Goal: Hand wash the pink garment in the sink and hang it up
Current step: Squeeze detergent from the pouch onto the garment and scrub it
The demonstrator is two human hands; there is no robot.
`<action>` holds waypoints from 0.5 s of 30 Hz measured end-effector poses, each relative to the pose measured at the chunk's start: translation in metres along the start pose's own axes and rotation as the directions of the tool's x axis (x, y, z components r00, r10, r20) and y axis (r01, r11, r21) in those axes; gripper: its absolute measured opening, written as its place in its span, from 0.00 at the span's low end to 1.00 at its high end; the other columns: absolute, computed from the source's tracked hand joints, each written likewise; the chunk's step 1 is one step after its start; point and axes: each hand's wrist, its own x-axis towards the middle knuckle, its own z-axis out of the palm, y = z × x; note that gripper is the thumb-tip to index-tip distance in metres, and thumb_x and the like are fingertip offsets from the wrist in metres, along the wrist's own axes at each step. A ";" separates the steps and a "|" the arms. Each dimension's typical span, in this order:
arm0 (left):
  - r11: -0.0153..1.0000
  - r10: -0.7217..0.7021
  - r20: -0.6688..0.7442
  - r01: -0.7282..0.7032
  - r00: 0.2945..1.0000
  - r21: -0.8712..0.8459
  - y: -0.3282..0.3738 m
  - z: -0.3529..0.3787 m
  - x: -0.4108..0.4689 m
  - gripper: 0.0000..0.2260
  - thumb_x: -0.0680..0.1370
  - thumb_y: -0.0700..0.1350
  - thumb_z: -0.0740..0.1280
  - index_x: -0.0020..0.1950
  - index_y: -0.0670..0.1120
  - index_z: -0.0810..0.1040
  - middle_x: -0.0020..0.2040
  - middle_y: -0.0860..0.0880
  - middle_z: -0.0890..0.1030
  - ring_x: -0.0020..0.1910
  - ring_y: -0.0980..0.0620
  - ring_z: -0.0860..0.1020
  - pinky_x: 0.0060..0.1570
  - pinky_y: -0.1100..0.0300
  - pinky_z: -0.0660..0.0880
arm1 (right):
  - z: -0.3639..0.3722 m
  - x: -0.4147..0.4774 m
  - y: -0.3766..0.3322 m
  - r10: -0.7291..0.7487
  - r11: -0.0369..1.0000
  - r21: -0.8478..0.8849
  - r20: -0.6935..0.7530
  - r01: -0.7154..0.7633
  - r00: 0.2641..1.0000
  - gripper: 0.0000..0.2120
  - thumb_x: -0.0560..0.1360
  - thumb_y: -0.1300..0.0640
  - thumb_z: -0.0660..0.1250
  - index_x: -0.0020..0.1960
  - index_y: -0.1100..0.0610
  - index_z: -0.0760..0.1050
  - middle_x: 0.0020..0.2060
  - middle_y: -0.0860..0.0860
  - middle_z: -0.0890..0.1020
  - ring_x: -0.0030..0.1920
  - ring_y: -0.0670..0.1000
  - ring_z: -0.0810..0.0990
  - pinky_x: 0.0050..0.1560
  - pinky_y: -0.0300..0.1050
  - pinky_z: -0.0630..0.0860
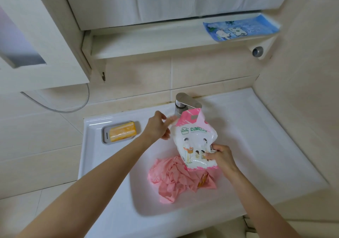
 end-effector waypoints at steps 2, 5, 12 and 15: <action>0.997 -0.069 0.007 0.069 0.998 -0.026 0.000 -0.001 0.002 0.16 0.80 0.52 0.63 0.48 0.37 0.71 0.31 0.43 0.79 0.21 0.55 0.76 0.24 0.64 0.75 | 0.001 0.001 -0.002 -0.014 0.999 -0.044 0.009 0.014 1.000 0.22 0.65 0.75 0.72 0.25 0.49 0.79 0.36 0.51 0.78 0.37 0.49 0.77 0.34 0.32 0.71; 0.996 -0.059 0.026 0.060 0.998 -0.065 0.000 -0.005 0.005 0.12 0.80 0.48 0.64 0.45 0.38 0.72 0.31 0.44 0.79 0.22 0.56 0.75 0.26 0.65 0.74 | 0.001 0.000 -0.001 -0.004 0.998 -0.069 0.014 0.005 1.000 0.23 0.64 0.74 0.73 0.23 0.48 0.77 0.33 0.48 0.76 0.36 0.49 0.75 0.36 0.38 0.71; 0.991 0.132 0.087 -0.135 0.987 0.023 0.002 -0.010 0.003 0.07 0.80 0.42 0.63 0.49 0.37 0.72 0.33 0.44 0.79 0.30 0.49 0.77 0.35 0.59 0.77 | -0.002 0.001 0.000 0.053 0.998 0.022 0.045 -0.054 0.998 0.10 0.67 0.73 0.72 0.46 0.64 0.81 0.47 0.57 0.84 0.47 0.54 0.82 0.45 0.44 0.79; 0.989 0.006 0.120 0.012 0.993 -0.147 0.007 -0.012 0.000 0.10 0.80 0.45 0.63 0.47 0.38 0.71 0.34 0.43 0.79 0.27 0.53 0.76 0.31 0.63 0.76 | 0.002 -0.003 -0.003 0.040 0.998 0.047 0.084 -0.044 0.996 0.07 0.70 0.71 0.70 0.47 0.65 0.80 0.43 0.54 0.83 0.41 0.49 0.81 0.39 0.35 0.77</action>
